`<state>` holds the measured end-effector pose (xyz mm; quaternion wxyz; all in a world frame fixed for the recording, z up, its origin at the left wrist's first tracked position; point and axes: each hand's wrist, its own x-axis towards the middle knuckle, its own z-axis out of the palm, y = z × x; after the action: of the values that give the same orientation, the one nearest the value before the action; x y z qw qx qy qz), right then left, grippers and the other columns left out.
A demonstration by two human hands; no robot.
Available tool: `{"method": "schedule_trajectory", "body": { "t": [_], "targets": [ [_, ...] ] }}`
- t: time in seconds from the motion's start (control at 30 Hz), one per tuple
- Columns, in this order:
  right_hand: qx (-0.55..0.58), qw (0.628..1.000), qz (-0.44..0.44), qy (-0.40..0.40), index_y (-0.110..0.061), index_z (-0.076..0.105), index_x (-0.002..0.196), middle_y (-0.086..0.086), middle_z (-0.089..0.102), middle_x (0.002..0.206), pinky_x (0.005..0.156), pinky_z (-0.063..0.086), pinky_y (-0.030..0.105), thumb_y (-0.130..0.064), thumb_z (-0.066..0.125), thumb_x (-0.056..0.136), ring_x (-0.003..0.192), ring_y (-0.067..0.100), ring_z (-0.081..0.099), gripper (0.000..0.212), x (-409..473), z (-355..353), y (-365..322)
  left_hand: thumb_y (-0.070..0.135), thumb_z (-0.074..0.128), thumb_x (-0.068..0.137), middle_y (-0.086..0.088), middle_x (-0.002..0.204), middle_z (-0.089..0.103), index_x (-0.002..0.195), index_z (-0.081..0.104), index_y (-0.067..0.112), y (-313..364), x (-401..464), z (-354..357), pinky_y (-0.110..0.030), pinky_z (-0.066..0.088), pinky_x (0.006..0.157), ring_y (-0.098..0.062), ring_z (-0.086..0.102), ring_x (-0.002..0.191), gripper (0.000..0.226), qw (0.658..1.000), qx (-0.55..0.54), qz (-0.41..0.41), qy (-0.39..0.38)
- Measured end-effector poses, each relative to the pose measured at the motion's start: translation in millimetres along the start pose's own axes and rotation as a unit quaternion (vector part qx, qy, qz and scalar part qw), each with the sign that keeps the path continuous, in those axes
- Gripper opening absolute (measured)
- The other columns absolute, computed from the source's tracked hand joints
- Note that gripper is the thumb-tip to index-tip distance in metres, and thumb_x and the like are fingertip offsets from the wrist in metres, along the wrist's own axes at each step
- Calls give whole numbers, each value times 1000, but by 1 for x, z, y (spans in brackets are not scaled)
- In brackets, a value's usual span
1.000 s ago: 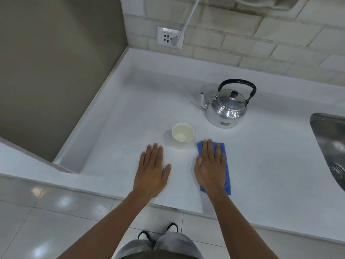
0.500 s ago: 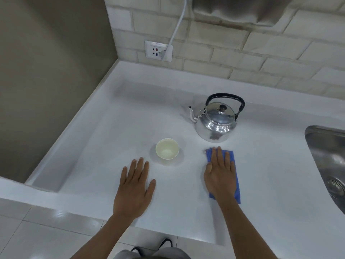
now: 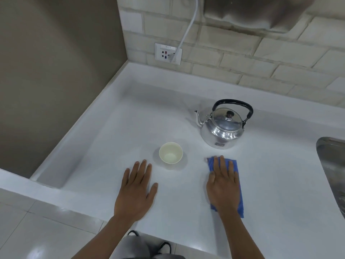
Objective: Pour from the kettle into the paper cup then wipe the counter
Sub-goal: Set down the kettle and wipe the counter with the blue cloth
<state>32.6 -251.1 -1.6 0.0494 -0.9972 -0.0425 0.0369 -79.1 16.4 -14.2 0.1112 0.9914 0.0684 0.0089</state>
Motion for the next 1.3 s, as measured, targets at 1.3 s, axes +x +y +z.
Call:
{"method": "schedule_trajectory", "body": {
  "t": [1.3],
  "targets": [
    [5, 972, -233, 8, 0, 40, 146, 15, 39, 153, 115, 34, 49, -22, 23, 99, 144, 41, 30, 55, 49, -15, -64, 54, 25, 105, -4, 169, 18, 161, 25, 19, -41, 74, -3, -51, 11, 126, -24, 10, 157, 66, 999, 3, 40, 25]
  ]
}}
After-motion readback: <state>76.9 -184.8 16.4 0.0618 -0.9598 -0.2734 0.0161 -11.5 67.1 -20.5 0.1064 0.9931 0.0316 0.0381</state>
